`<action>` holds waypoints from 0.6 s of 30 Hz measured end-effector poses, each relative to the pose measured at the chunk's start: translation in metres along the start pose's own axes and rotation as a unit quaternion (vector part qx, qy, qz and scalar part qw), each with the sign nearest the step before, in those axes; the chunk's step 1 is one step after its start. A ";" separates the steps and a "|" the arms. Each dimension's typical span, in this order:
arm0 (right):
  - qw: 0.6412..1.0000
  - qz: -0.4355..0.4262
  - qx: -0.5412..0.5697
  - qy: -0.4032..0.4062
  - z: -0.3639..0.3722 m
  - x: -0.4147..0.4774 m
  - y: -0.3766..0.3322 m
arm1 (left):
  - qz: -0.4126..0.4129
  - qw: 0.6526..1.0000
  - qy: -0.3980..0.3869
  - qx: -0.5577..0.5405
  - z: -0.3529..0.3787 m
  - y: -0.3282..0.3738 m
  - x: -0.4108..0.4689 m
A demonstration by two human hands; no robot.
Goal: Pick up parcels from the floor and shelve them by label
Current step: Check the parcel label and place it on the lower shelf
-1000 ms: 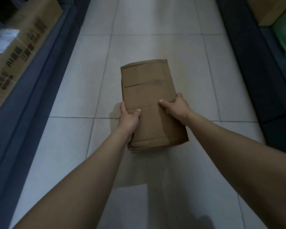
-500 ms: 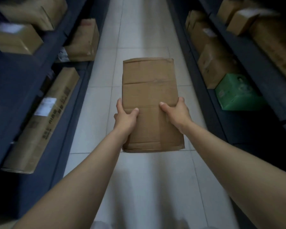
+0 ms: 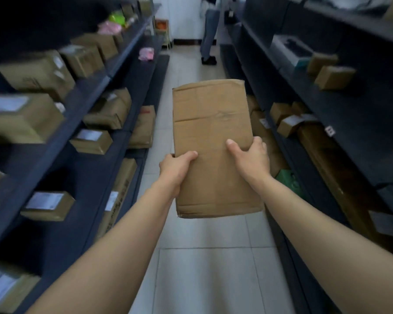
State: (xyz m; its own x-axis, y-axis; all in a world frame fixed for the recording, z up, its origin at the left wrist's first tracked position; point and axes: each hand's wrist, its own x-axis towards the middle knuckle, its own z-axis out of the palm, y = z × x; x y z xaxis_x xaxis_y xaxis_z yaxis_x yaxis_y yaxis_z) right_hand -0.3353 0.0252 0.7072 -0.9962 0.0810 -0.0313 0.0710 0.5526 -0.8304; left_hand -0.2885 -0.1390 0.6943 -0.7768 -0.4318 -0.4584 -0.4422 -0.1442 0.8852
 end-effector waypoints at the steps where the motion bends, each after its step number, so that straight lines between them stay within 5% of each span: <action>1: 1.000 -0.007 0.006 0.005 -0.011 -0.004 -0.017 | 0.013 1.000 -0.001 0.000 -0.004 0.018 -0.011; 13: 0.989 -0.090 0.079 0.086 -0.092 -0.035 -0.124 | 0.163 0.985 0.003 -0.056 -0.038 0.145 -0.091; 18: 0.987 -0.099 0.100 0.082 -0.106 -0.039 -0.130 | 0.160 0.987 0.000 -0.027 -0.035 0.157 -0.101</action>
State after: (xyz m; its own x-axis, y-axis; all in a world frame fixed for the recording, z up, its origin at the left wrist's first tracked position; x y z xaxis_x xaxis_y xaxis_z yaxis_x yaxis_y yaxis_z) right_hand -0.3002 0.0382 0.8750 -0.9669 0.1303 0.2194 -0.1518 0.3973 -0.9050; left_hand -0.2633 -0.1491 0.8821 -0.8729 -0.4627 -0.1548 -0.1498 -0.0478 0.9876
